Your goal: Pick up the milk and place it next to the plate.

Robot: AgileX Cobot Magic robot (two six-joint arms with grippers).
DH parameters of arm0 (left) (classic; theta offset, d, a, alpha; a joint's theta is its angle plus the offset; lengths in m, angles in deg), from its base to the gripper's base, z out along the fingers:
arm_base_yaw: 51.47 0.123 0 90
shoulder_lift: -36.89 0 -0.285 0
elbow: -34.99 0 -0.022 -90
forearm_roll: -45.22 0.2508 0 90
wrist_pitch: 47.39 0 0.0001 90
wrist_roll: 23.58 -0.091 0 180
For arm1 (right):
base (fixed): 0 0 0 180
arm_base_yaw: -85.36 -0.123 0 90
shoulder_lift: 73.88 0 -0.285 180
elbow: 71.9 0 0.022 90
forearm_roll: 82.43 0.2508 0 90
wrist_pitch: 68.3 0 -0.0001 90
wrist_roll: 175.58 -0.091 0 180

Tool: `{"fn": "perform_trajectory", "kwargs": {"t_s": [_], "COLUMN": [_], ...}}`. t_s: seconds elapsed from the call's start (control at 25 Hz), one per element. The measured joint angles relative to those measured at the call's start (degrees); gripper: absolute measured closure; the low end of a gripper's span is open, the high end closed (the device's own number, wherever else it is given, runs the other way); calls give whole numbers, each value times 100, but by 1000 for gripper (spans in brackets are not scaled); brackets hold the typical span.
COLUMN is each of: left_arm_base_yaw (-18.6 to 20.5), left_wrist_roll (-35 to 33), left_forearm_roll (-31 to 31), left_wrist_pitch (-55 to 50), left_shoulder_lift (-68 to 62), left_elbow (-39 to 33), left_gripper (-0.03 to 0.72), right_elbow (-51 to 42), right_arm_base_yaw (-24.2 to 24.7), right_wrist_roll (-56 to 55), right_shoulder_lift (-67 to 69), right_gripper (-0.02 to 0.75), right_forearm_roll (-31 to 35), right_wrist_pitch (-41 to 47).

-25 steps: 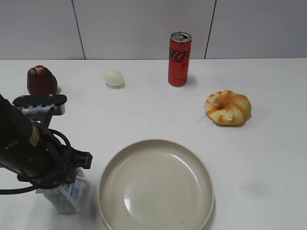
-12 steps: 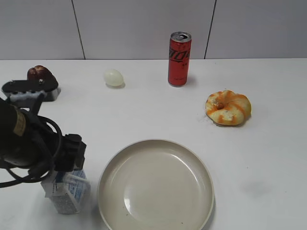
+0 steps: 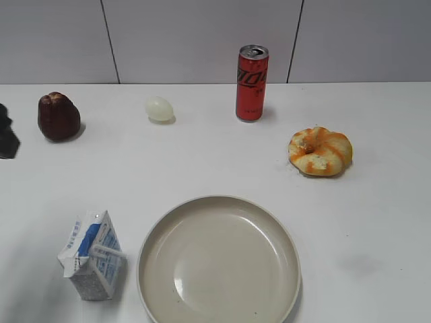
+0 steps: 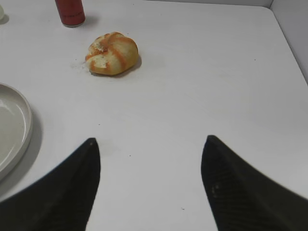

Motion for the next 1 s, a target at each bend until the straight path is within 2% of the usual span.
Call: {"fn": "perform_trajectory", "kwargs": {"t_s": [0.16,0.28,0.56,0.84,1.0], "left_arm_base_yaw": [924,1299,1377,1377,1377], "left_wrist_roll": [-778,-915,-1270,-1344,-1349], "left_forearm_roll": [-55,-151,-1250,-1281,-1274], "left_wrist_pitch": [-547,-1047,-1001,-917,-806], "left_shoulder_lift": [20,53,1260,3390,4620], "left_elbow": [75,68,-669,-1841,-2024], "left_gripper": [105,106,106,110,110], "right_elbow": [0,0,0,0,0], "right_arm_base_yaw": [0,0,0,0,0], "right_wrist_roll": [0,0,0,0,0], "right_shoulder_lift": [0,0,0,0,0], "right_gripper": [238,238,238,238,238], "right_forearm_roll": [0,0,0,0,0], "right_wrist_pitch": [0,0,0,0,0]}}
